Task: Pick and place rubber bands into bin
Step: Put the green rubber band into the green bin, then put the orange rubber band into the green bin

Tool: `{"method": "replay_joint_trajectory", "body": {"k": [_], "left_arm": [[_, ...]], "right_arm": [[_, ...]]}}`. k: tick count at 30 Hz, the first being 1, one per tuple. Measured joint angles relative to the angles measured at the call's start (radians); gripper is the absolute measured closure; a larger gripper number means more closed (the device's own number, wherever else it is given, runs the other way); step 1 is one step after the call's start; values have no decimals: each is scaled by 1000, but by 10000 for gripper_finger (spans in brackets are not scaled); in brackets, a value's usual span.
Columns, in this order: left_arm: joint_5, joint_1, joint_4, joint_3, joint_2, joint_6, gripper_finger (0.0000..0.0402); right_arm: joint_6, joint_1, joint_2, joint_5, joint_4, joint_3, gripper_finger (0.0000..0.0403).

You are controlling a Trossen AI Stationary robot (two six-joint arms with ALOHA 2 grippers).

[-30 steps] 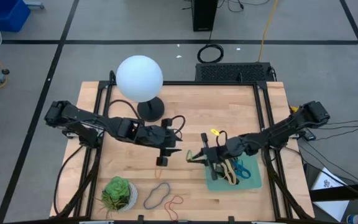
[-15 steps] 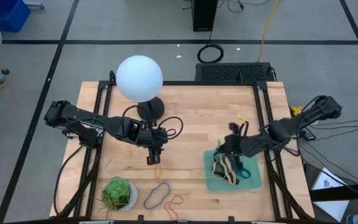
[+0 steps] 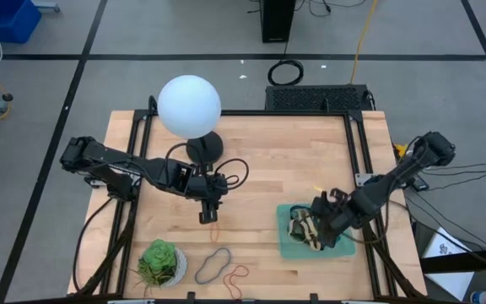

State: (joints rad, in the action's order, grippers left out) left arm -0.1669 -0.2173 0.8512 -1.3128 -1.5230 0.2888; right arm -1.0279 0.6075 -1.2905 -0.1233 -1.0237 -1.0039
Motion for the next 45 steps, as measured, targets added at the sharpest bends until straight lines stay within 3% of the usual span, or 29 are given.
{"method": "replay_joint_trajectory", "body": {"k": [16, 24, 28, 38, 45], "left_arm": [[-1, 0, -45, 0, 0, -5, 199], [-1, 0, -48, 0, 0, -5, 199], [-1, 0, -48, 0, 0, -5, 199], [8, 0, -49, 0, 0, -5, 199], [51, -2, -97, 0, -14, -66, 199]], "right_arm": [[-35, 23, -35, -2, 251, 205, 402], [-24, 23, -28, 49, 298, 218, 393], [-4, 23, -24, 45, 303, 218, 368], [45, 23, 9, 43, 238, 204, 264], [76, 23, 98, -100, 161, 159, 243]]}}
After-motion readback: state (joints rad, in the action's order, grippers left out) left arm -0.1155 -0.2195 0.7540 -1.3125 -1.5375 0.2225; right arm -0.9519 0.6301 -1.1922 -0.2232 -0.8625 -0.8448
